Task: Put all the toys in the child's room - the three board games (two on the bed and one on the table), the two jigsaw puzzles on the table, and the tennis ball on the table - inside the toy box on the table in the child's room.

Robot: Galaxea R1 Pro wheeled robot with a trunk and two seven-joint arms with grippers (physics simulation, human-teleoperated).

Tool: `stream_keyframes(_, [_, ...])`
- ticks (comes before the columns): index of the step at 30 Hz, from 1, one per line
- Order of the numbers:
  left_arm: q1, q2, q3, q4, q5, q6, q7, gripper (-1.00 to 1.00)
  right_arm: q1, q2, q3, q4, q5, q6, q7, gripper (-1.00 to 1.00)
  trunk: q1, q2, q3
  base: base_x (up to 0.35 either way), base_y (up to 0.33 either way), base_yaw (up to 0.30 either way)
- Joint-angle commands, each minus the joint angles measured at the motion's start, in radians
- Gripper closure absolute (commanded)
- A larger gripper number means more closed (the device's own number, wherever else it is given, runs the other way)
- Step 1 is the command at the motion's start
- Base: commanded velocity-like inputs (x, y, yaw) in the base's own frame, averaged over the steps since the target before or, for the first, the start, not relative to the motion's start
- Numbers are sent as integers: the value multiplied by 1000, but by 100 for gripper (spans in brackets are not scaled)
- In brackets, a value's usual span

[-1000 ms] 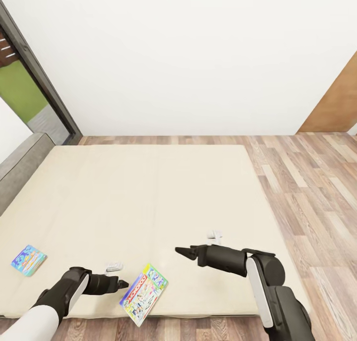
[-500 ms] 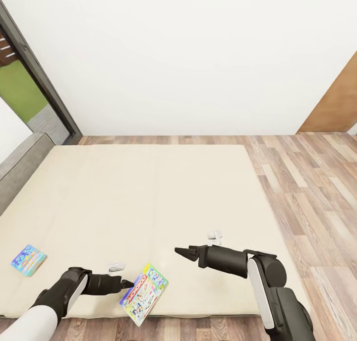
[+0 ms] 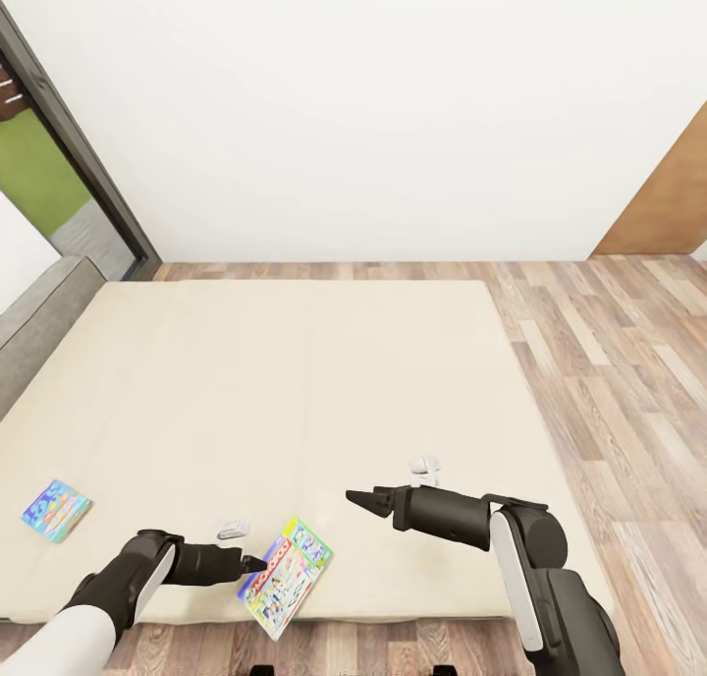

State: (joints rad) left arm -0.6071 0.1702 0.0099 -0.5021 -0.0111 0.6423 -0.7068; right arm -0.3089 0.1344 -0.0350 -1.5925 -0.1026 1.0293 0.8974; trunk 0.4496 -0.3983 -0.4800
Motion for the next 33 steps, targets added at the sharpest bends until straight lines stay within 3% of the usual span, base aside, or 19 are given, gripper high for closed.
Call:
stream_keyframes(1, [0,0,0,-1,-1,6,-4,-100,-1,1,-2,0,-5,8,0,-100,0,-2,-3,0,0,0])
stream_keyframes(13, [0,5,1,-1,-3,6,1,-100,-1,2,-2,0,-5,6,0,-100,0,-2,-23,0,0,0])
stream_keyframes(23, [0,6,7,-1,-3,7,56,-100,1,2,-2,0,-5,3,0,-100,0,-2,-39,0,0,0])
stream_keyframes(33, [0,6,7,-1,-3,-1,62,-100,1,1,-2,0,-5,2,0,-100,0,-2,-55,0,0,0])
